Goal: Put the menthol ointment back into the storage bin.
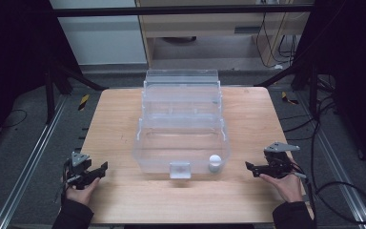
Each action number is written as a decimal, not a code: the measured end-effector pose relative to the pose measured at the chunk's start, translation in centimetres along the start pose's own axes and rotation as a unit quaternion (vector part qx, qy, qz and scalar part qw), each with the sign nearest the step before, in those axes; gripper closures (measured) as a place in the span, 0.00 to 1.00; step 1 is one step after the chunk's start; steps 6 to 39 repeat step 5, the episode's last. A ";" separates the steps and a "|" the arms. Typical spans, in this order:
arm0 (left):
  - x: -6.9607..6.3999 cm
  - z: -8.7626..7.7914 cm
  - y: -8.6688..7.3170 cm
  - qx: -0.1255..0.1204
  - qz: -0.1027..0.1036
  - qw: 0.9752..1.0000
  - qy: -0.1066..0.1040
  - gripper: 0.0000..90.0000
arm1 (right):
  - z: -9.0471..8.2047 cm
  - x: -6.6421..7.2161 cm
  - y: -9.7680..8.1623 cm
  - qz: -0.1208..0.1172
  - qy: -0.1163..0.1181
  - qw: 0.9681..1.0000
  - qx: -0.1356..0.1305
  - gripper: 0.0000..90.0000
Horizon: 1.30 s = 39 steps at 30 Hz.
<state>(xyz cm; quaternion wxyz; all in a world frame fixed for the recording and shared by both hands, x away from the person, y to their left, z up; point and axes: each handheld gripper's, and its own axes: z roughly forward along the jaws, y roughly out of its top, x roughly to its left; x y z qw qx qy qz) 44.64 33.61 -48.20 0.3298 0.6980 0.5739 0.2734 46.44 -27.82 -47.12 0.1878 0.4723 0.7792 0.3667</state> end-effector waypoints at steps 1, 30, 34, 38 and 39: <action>0.0 0.0 0.0 0.000 -0.001 1.000 0.001 0.36 | 0.1 -0.2 -0.2 0.002 -0.001 1.000 -0.002 0.11; 0.1 0.1 0.0 0.003 0.000 1.000 0.002 0.35 | 0.6 -0.6 -0.9 0.007 -0.011 1.000 0.010 0.11; 0.1 0.1 0.0 0.003 0.000 1.000 0.002 0.35 | 0.6 -0.6 -0.9 0.007 -0.011 1.000 0.010 0.11; 0.1 0.1 0.0 0.003 0.000 1.000 0.002 0.35 | 0.6 -0.6 -0.9 0.007 -0.011 1.000 0.010 0.11; 0.1 0.1 0.0 0.003 0.000 1.000 0.002 0.35 | 0.6 -0.6 -0.9 0.007 -0.011 1.000 0.010 0.11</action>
